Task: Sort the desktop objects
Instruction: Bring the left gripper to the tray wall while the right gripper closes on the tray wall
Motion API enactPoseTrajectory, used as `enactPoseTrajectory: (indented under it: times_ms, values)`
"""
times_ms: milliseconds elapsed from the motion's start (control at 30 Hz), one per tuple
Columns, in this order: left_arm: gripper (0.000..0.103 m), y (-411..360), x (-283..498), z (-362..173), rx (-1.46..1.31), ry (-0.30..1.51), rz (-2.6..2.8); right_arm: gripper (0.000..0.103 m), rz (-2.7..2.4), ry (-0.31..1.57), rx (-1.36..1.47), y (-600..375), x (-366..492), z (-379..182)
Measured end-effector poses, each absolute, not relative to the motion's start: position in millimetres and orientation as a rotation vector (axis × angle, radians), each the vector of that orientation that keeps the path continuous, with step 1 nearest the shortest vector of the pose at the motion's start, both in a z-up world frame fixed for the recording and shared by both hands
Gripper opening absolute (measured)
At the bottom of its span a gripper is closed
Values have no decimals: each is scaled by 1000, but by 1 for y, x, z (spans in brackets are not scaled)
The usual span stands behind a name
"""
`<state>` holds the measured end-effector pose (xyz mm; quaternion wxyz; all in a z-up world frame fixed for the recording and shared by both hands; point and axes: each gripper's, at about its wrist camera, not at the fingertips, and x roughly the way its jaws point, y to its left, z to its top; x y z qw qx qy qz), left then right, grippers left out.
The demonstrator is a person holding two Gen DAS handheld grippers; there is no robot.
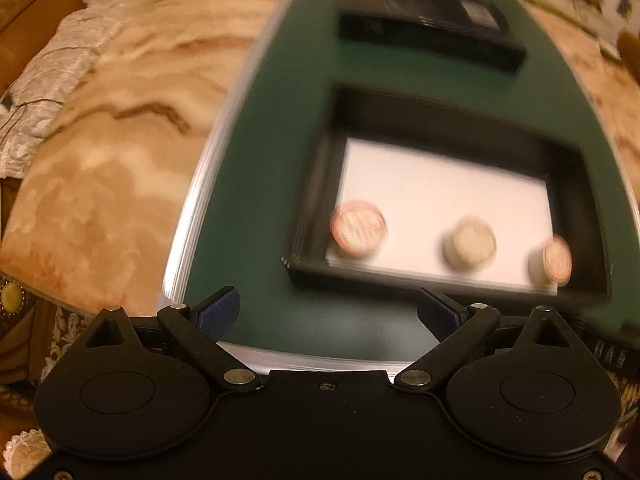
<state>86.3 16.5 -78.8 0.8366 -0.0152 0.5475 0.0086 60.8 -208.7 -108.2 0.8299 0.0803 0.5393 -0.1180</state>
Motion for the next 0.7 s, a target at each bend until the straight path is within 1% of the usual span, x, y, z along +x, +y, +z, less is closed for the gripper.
enactPoseTrajectory:
  times_ms: [133, 300, 333, 400, 467, 533, 600, 667, 700]
  values:
    - [97, 34, 109, -74, -54, 1138, 86, 100, -254, 1142, 195, -212, 60, -108]
    - [96, 40, 133, -91, -26, 1169, 126, 100, -266, 1142, 210, -218, 58, -108]
    - [95, 39, 133, -95, -16, 1174, 124, 100, -268, 1142, 212, -219, 58, -109]
    - [85, 38, 132, -101, -9, 1179, 119, 100, -271, 1141, 218, -221, 58, -109]
    - [60, 38, 130, -107, -25, 1202, 103, 97, -259, 1131, 234, -223, 57, -110]
    - [57, 40, 127, -113, -51, 1223, 86, 92, -243, 1133, 246, -224, 57, -112]
    - [51, 40, 125, -116, -55, 1231, 80, 89, -237, 1133, 249, -223, 58, -113]
    - [45, 40, 122, -118, -62, 1237, 69, 89, -235, 1133, 250, -223, 59, -114]
    - [44, 40, 121, -119, -62, 1238, 67, 88, -235, 1132, 251, -222, 59, -115]
